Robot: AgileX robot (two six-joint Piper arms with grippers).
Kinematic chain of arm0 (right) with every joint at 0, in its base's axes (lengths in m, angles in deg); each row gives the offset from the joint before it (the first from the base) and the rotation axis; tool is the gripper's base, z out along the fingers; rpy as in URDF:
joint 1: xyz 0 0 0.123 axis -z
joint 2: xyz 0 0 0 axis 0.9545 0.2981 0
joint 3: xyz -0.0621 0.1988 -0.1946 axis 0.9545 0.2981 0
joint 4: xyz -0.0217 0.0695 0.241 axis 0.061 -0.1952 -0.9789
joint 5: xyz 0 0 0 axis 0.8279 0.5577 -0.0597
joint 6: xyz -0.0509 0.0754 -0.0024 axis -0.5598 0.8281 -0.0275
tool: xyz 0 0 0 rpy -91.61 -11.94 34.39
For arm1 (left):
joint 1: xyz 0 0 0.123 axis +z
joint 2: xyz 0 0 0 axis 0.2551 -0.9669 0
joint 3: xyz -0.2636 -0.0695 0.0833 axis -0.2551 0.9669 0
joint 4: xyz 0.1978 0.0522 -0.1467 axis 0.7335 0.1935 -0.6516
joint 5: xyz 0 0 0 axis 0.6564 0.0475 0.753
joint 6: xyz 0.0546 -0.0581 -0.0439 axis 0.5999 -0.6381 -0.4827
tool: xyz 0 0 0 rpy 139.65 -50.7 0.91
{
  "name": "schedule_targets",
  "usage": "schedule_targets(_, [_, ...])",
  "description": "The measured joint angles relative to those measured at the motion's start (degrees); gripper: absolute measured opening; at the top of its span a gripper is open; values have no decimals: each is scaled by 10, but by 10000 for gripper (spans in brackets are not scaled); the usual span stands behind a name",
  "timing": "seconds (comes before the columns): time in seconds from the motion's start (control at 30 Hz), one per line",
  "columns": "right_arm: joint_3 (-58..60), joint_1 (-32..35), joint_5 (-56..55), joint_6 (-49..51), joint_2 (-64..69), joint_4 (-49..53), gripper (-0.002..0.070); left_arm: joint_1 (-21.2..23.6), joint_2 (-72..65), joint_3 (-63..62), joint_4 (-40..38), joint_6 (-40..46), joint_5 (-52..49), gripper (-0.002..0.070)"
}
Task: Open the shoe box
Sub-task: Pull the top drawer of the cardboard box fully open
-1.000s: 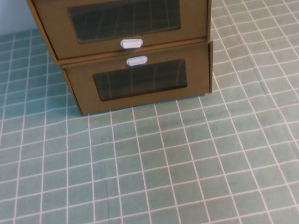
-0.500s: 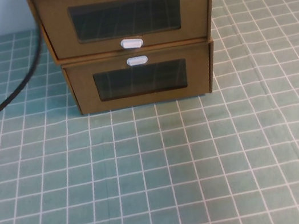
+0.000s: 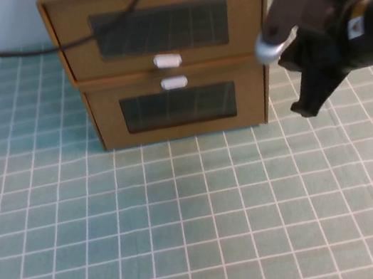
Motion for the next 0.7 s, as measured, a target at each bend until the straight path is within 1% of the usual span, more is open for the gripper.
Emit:
schedule_targets(0.07, [-49, -18, 51, 51, 32, 88, -13, 0, -43, -34, -18, -15, -20, -4])
schedule_targets(0.17, [-114, -42, 126, 161, 83, 244, -13, 0, -85, -59, -31, -43, -28, -4])
schedule_targets(0.23, [-137, -57, 139, 214, 108, 336, -13, 0, -99, -67, -38, -52, -28, -4])
schedule_targets(0.37, [-144, -85, 100, 299, 137, 496, -11, 0, -104, -74, -43, -82, -29, -4])
schedule_targets(0.5, [-144, -107, 26, 413, 160, 652, -8, 0, -106, -78, -46, -94, -30, -4])
schedule_targets(0.57, [-143, -121, 3, 458, 172, 705, -8, 0, -106, -78, -46, -96, -31, -4])
schedule_targets(0.7, [-130, -148, -22, 496, 191, 750, -8, 1, -107, -78, -49, -96, -37, -4])
